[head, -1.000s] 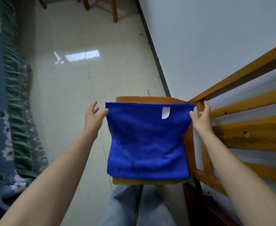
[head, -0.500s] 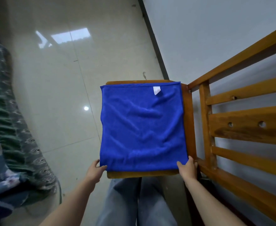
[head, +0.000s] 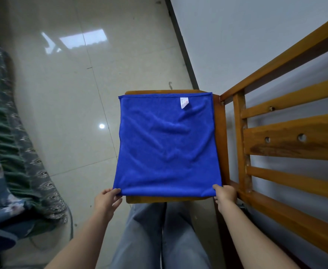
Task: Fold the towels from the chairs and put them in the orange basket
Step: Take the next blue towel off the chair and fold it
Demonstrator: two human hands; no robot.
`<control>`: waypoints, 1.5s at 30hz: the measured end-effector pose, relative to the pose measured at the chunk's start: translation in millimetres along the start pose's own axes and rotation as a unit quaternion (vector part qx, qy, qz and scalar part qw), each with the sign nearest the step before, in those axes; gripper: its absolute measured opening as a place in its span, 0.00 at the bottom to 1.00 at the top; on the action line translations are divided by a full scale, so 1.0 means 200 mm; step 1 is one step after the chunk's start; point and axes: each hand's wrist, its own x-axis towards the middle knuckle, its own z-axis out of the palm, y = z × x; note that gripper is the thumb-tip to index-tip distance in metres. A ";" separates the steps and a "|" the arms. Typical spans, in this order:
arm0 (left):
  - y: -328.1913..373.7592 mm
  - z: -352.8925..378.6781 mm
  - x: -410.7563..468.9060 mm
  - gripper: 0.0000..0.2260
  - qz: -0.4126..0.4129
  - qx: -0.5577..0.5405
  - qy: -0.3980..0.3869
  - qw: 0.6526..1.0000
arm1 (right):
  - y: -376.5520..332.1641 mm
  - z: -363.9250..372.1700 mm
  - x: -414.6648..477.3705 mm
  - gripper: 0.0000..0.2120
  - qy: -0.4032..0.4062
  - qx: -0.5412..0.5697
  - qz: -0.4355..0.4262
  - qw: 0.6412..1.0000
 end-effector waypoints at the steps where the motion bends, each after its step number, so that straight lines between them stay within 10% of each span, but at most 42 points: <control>1: -0.01 -0.01 -0.01 0.07 -0.022 -0.032 -0.002 0.999 | 0.00 -0.02 -0.02 0.05 0.005 0.038 0.013 0.999; 9: 0.00 -0.17 -0.12 0.08 -0.213 0.025 -0.076 0.974 | -0.02 -0.15 -0.16 0.06 -0.029 0.160 0.025 0.986; 14: 0.02 -0.18 -0.15 0.05 -0.081 0.068 -0.050 0.993 | -0.05 -0.15 -0.20 0.18 -0.027 0.086 -0.058 0.994; 23: 0.19 -0.09 -0.25 0.10 0.148 0.019 -0.022 0.989 | -0.32 -0.19 -0.26 0.06 -0.079 0.159 -0.054 0.983; 33: 0.53 0.00 -0.28 0.13 0.171 0.000 -0.118 0.978 | -0.70 -0.12 -0.28 0.12 -0.189 0.237 -0.080 0.950; 45: 0.80 0.21 -0.25 0.04 0.374 0.166 0.005 0.912 | -0.94 0.03 -0.11 0.08 -0.054 0.089 -0.205 0.973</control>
